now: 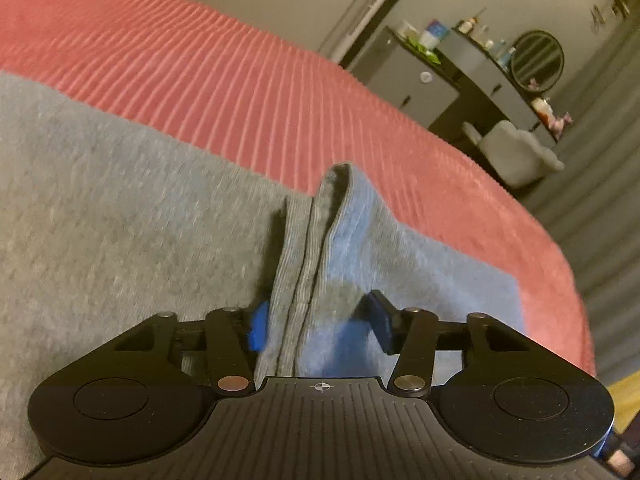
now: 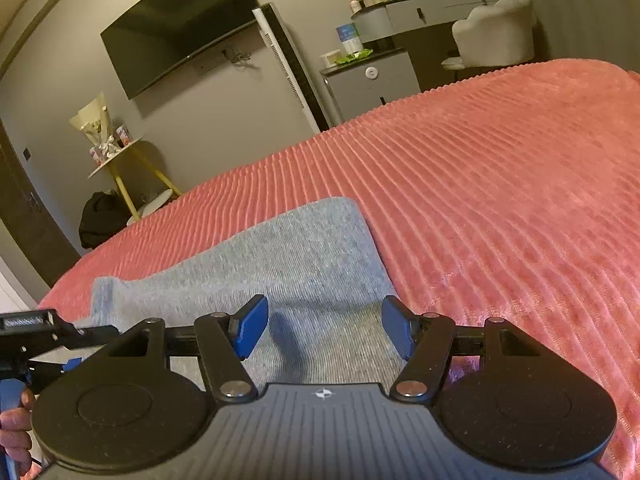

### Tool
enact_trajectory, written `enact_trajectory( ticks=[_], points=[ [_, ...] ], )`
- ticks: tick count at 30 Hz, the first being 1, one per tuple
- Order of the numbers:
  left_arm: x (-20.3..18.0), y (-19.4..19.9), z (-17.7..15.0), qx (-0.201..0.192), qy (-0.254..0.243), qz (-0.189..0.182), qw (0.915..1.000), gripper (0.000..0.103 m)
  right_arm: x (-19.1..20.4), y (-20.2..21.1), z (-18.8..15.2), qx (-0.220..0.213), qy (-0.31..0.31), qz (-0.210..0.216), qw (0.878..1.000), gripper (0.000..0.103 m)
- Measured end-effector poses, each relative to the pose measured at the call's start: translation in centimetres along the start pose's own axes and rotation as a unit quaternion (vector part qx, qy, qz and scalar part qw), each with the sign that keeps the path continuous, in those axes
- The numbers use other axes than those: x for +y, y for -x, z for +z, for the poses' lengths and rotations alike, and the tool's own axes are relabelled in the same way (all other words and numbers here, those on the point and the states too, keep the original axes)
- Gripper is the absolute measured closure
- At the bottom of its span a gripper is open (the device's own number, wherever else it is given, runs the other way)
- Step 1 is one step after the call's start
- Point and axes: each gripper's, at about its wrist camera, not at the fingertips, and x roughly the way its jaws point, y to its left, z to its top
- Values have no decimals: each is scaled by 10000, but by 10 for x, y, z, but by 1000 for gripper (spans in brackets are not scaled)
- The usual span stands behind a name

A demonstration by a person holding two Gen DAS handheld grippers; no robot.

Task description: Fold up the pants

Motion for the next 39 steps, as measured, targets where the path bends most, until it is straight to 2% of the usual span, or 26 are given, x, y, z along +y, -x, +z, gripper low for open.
enact_trajectory(
  ticks=[2,7,10,14,17,21,26,28,30,32,34,36,39],
  points=[
    [1,1,0,-113,27,-19,9999,81,2,1,-1,6,75,-12,10000,39],
    [-4,20,-1,-496,-213,-8,9985,84,6,8,-5,12,217,-16,9998,39],
    [-3,32,5,-522,-241,-105,9983,84,6,14,-5,-39,154,-4,9999,40],
    [6,37,9,-467,-273,151,9984,84,5,18,-5,-22,80,-25,10000,40],
    [13,39,12,-396,-102,92,9991,84,7,18,-6,33,124,-37,9999,40],
    [5,40,10,-505,-408,374,9972,85,8,13,-7,174,190,-126,9996,40],
    [7,43,11,-617,-377,222,9971,84,9,14,-7,143,218,-83,9996,40],
    [12,35,11,-439,-237,331,9982,83,9,12,-9,194,237,-97,9995,40],
    [13,29,9,-222,-172,566,9980,75,8,10,-9,261,233,-126,9993,40],
    [10,34,6,-216,-288,651,9972,71,7,10,-9,279,219,-158,9992,40],
    [5,44,2,-230,-436,795,9956,62,5,13,-8,263,191,-149,9994,40],
    [6,53,-5,-135,-477,785,9957,51,6,17,-8,231,200,-128,9994,40],
    [16,56,-16,305,-98,650,9974,50,11,25,-8,177,291,-64,9994,40]
  ],
)
